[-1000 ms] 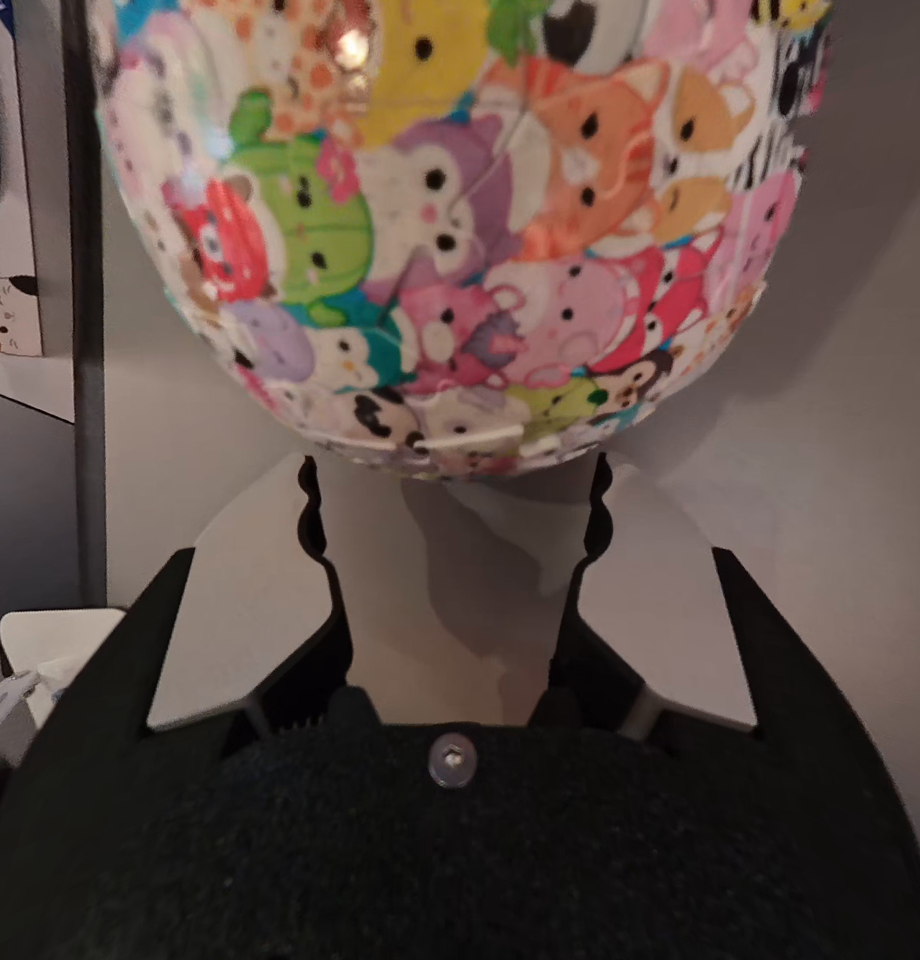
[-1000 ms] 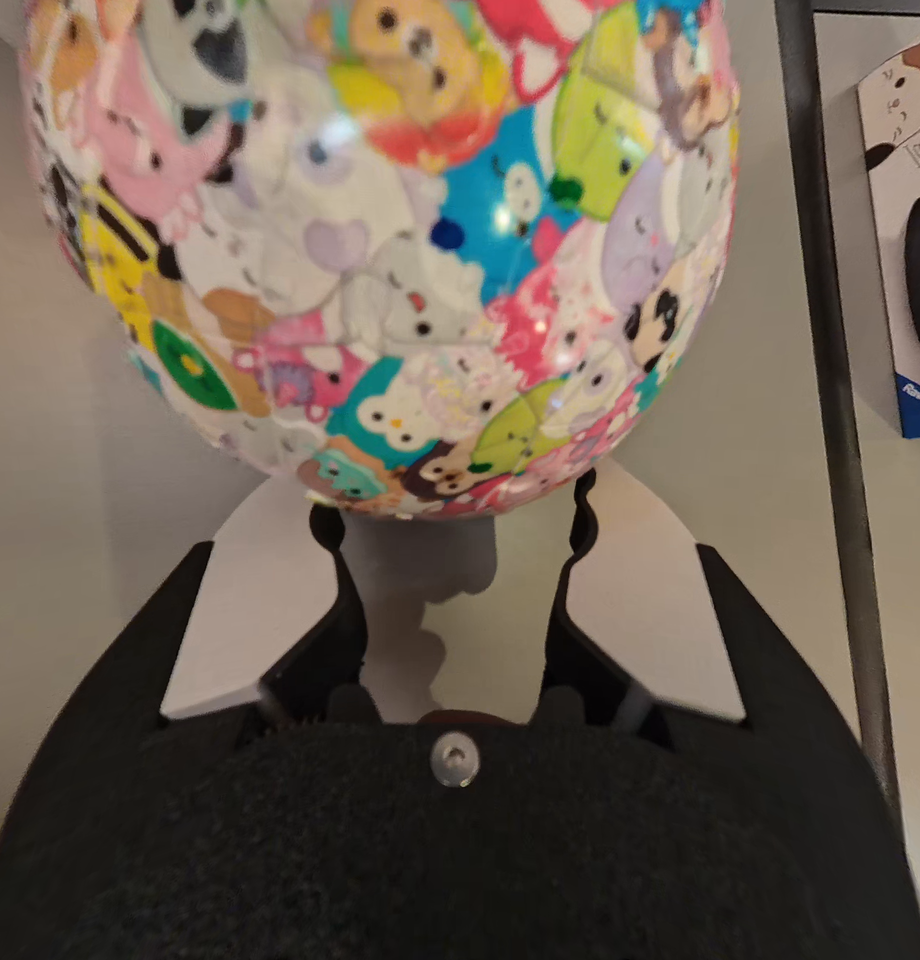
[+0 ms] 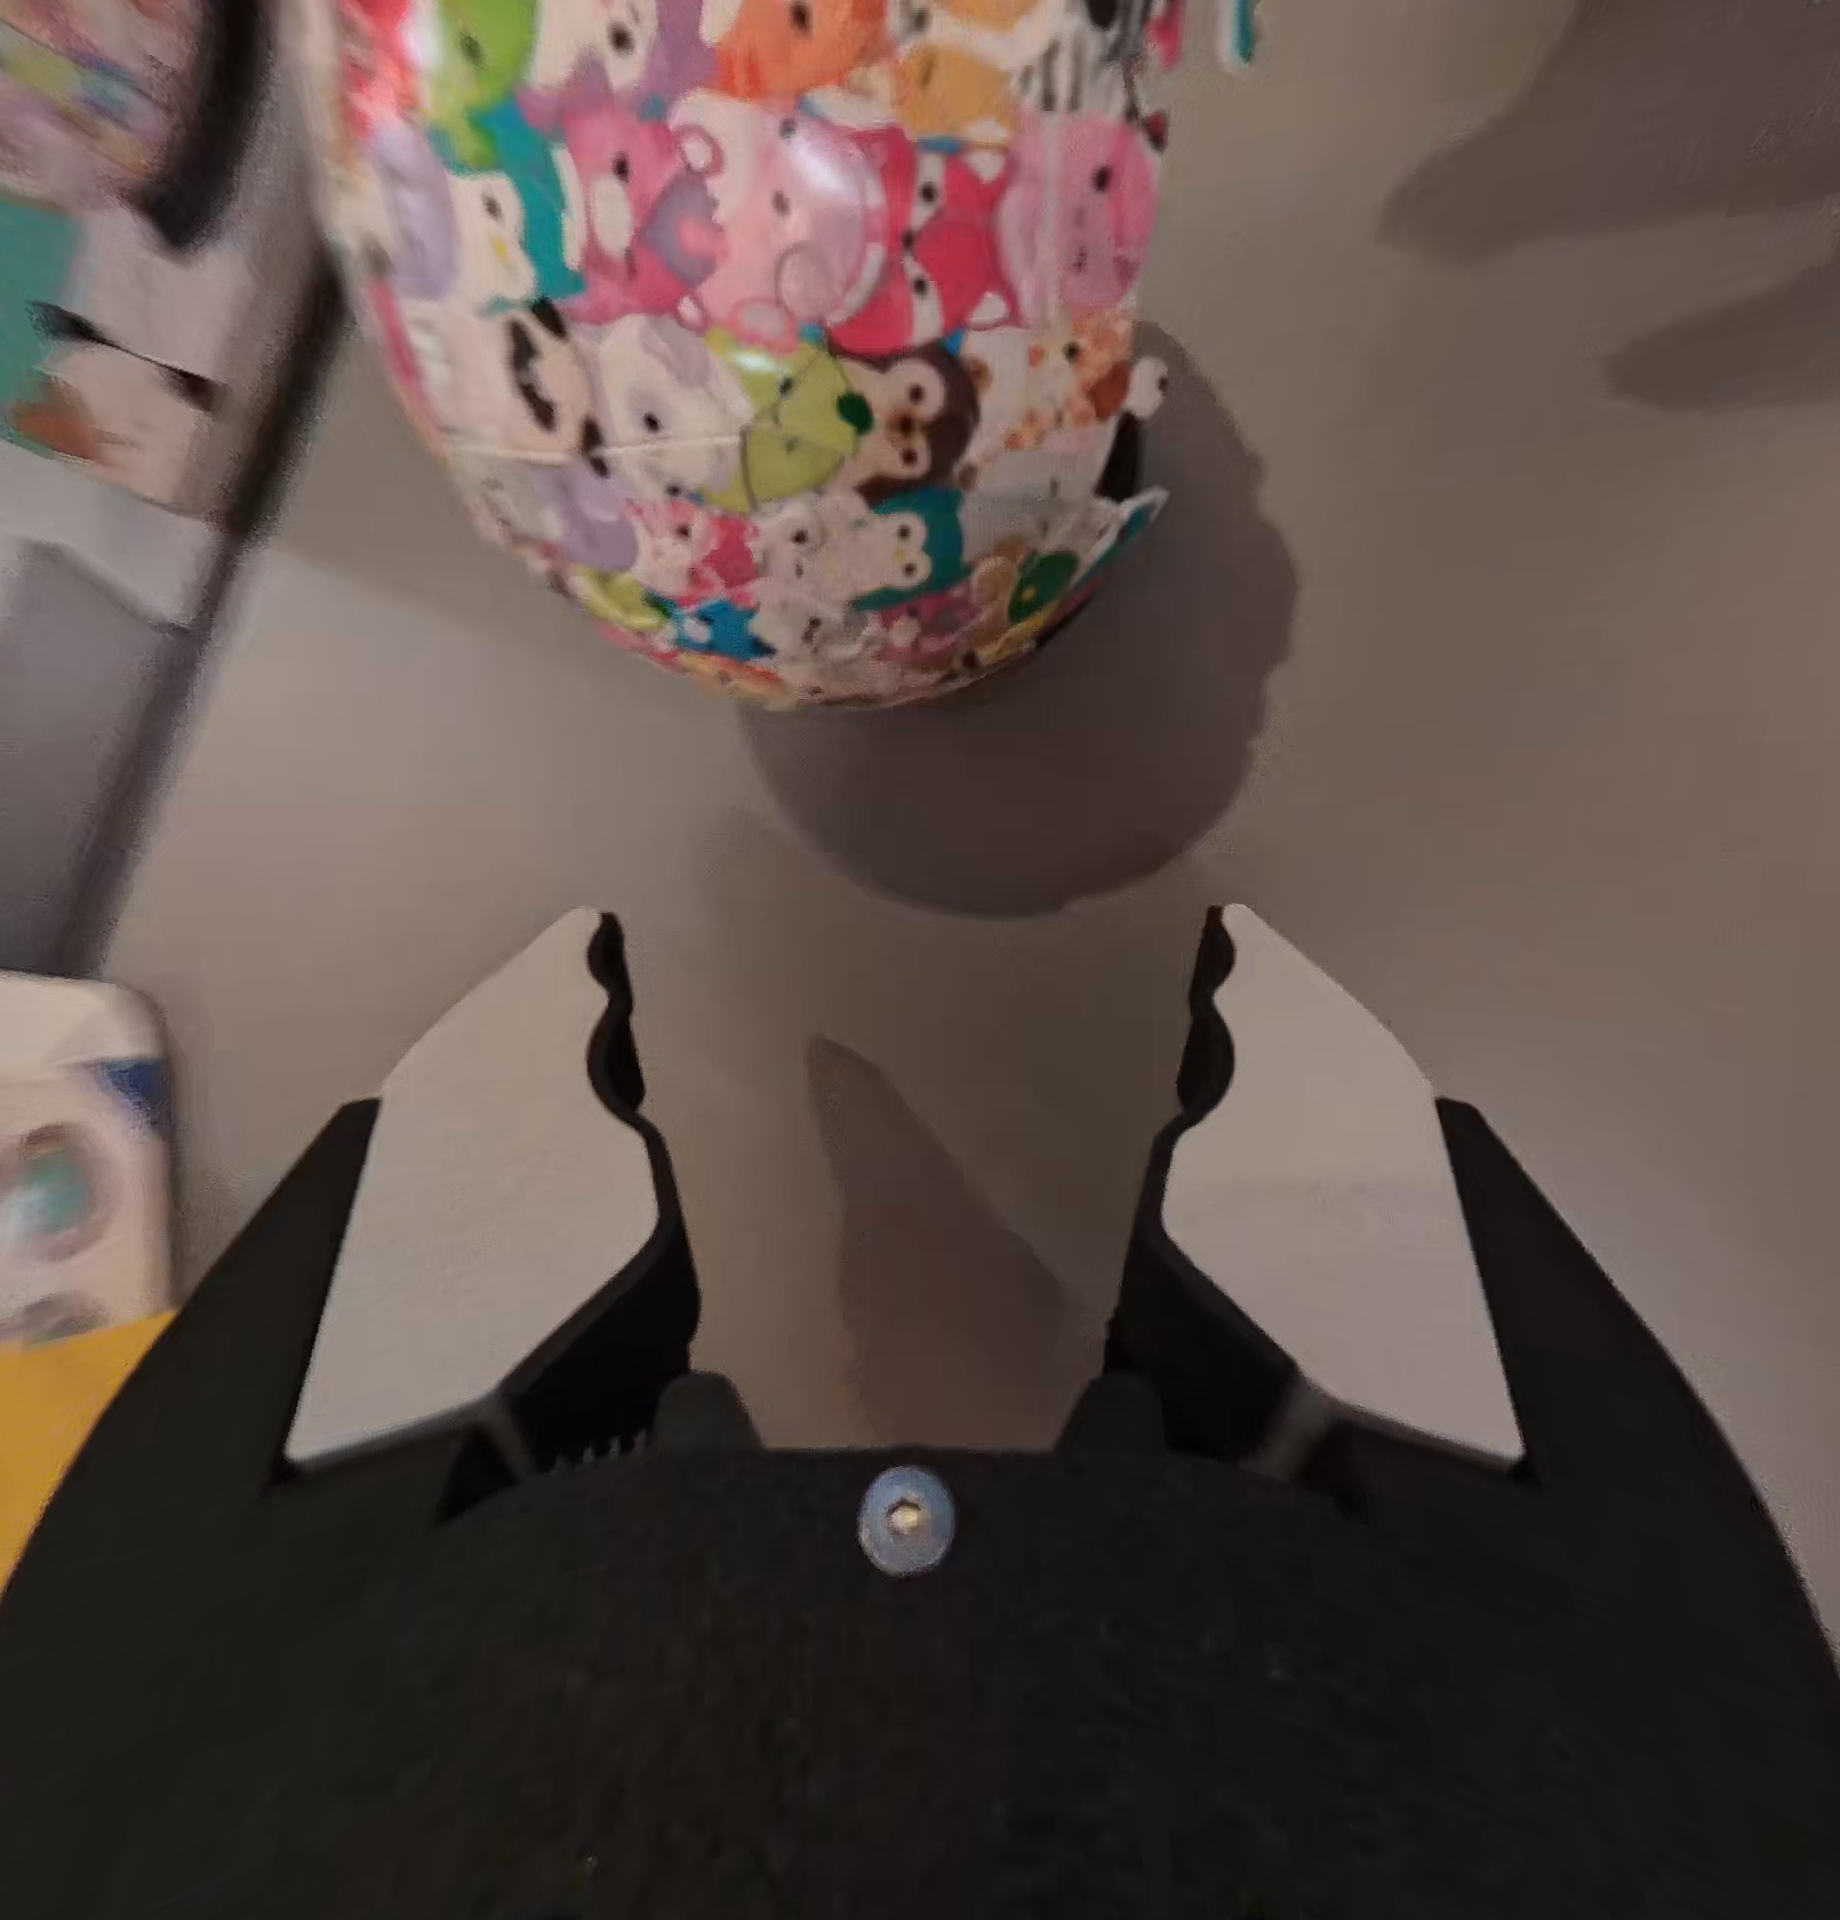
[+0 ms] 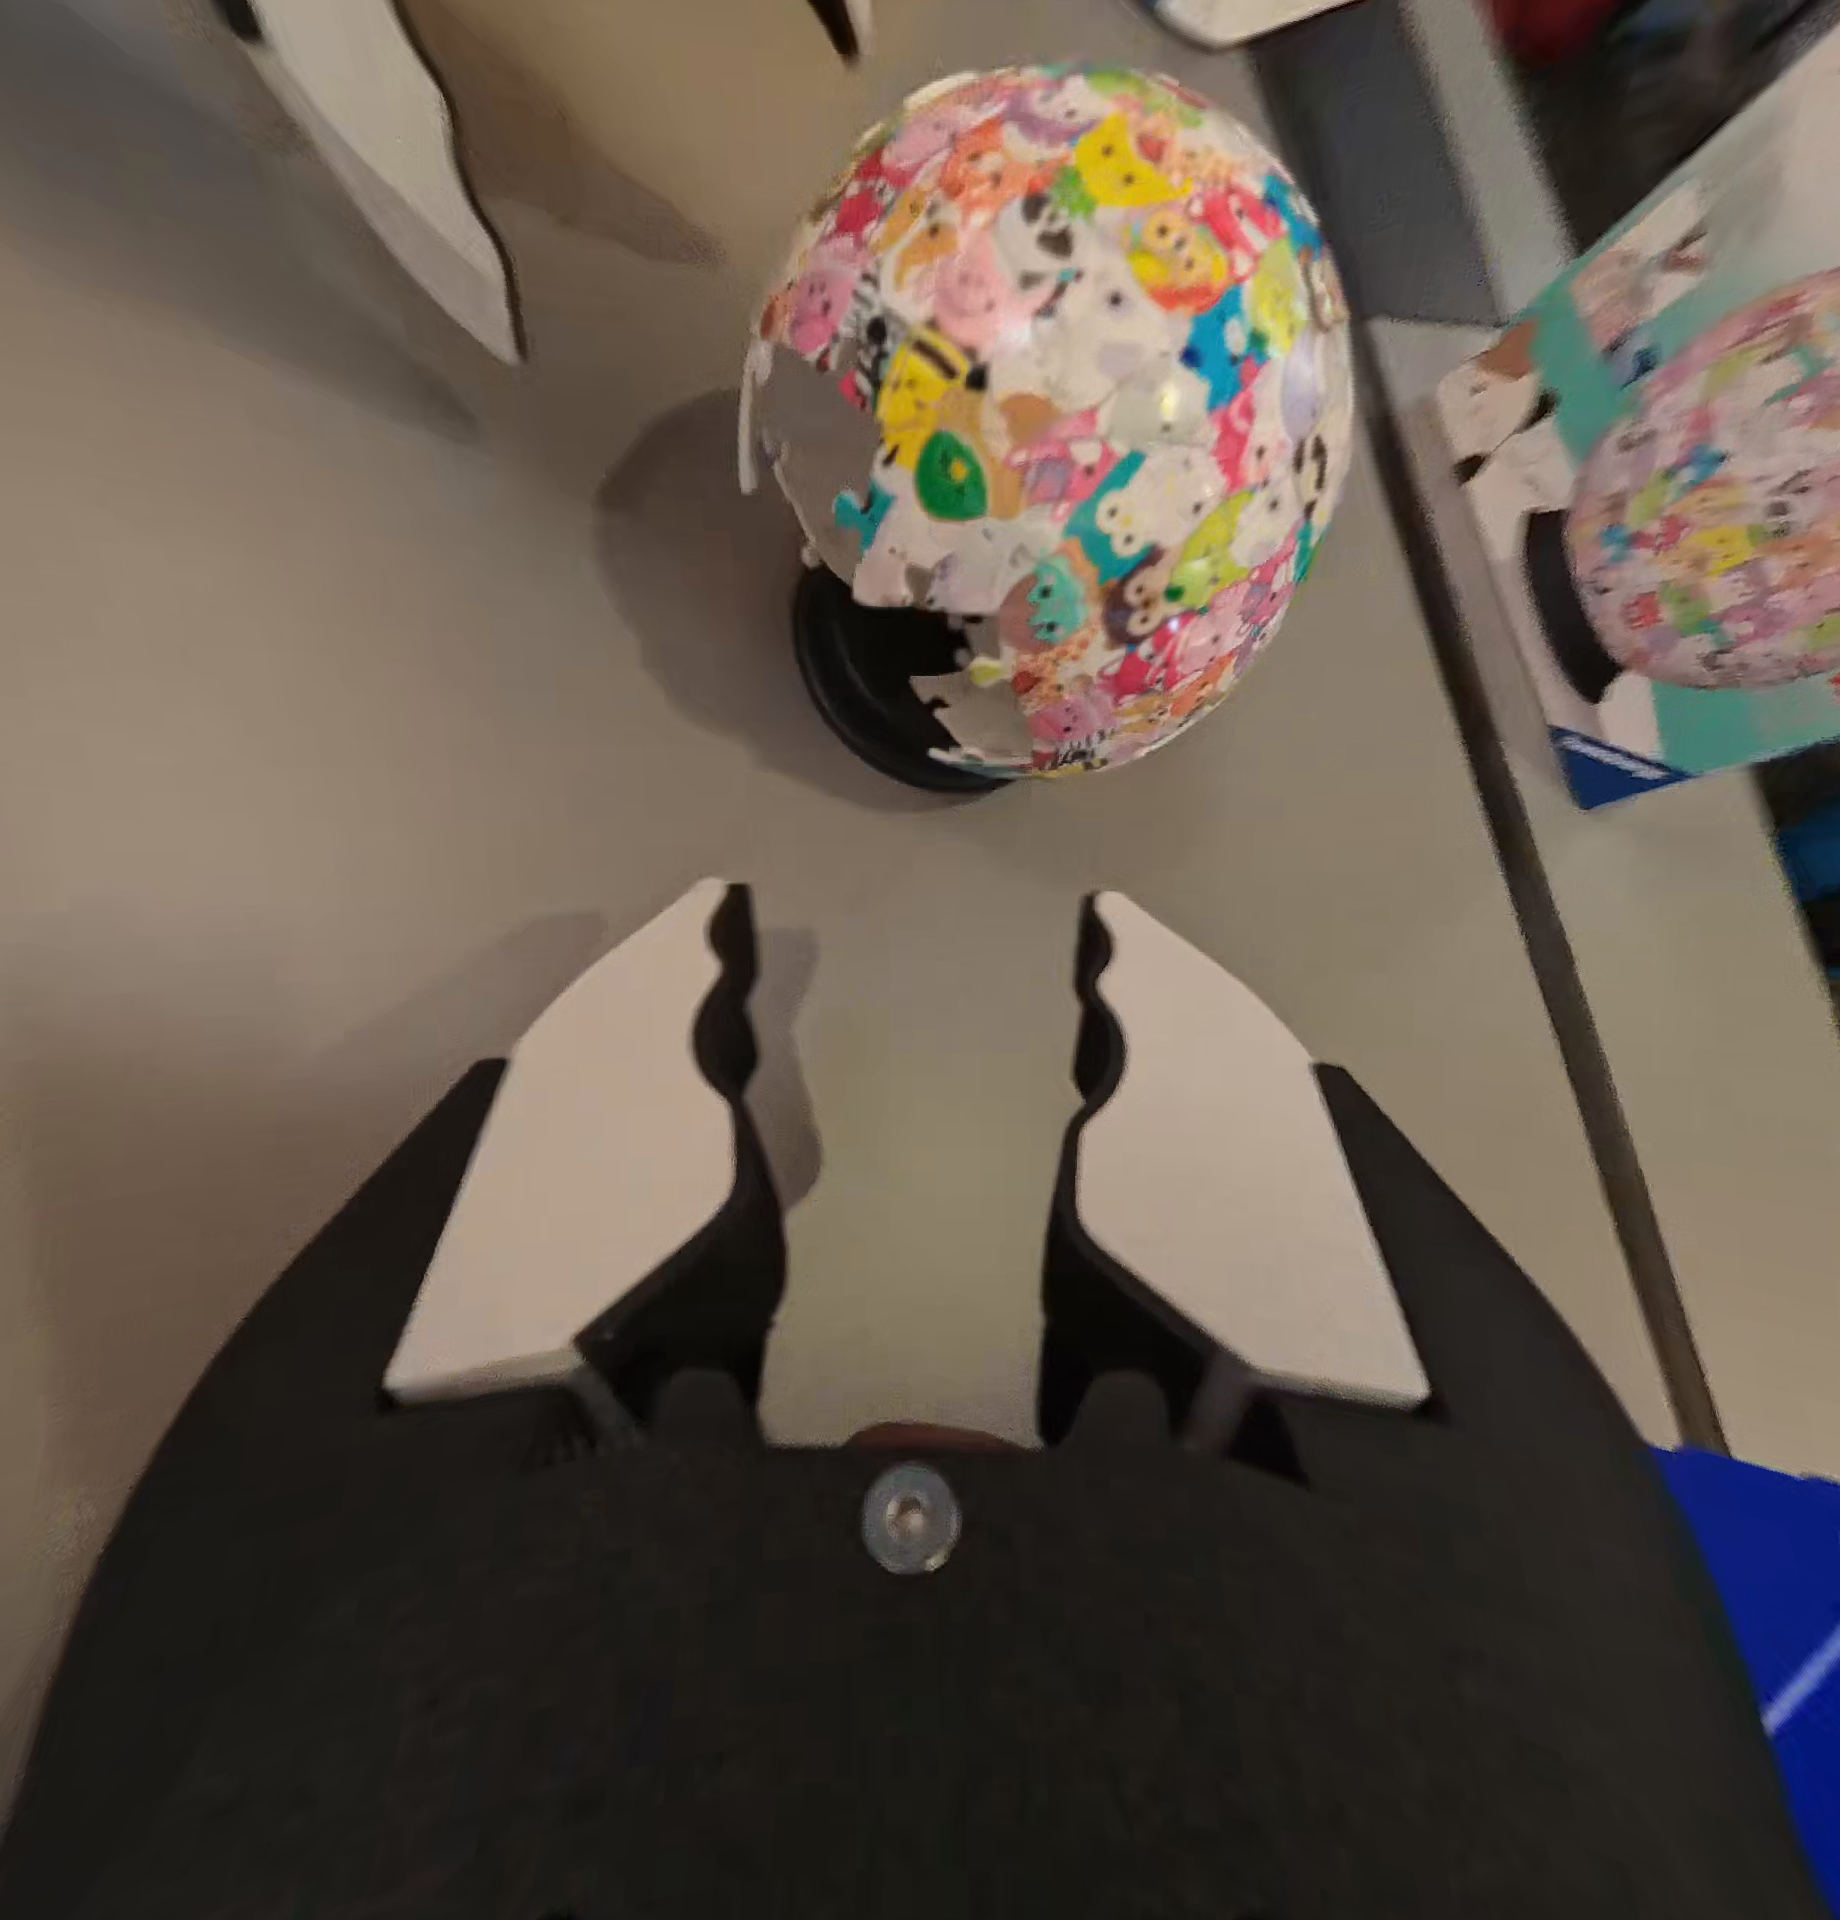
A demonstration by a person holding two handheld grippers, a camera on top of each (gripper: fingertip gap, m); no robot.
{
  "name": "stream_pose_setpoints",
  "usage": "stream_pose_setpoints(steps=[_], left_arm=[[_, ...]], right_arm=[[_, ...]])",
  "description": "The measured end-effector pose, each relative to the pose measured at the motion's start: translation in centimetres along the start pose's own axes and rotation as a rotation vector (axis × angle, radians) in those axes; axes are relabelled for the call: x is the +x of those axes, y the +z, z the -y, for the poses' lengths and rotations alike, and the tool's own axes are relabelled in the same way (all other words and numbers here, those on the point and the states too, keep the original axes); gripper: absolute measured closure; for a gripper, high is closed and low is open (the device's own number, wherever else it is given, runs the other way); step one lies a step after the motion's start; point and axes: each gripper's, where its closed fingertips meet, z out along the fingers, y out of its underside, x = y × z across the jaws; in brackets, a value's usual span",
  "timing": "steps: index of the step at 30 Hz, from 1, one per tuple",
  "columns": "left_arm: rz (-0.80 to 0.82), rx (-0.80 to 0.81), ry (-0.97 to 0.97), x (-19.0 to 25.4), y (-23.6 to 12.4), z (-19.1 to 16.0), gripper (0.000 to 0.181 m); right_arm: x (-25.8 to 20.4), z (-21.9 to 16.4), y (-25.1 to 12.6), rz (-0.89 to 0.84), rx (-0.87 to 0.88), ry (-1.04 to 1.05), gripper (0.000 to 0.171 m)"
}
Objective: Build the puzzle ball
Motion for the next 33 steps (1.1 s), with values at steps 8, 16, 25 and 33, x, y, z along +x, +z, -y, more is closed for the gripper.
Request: stream_pose_setpoints(steps=[8,16,25,33], left_arm=[[-0.502,0.072,-0.366,-0.1,-0.5,2.7,0.073],[-0.773,0.301,-0.715,-0.8,-1.9,5.1,0.061],[-0.846,0.445,-1.011,-2.2,0.6,6.6,0.067],[-0.835,0.410,-1.019,-1.6,1.1,6.7,0.066]], right_arm=[[4.1,1.1,1.4,0.460,-0.164,0.253,0.065],[1.7,3.2,5.3,0.666,0.038,0.681,0.034],[4.7,4.1,5.5,0.717,0.416,1.098,0.040],[3.4,4.8,6.6,0.734,0.319,1.070,0.038]])
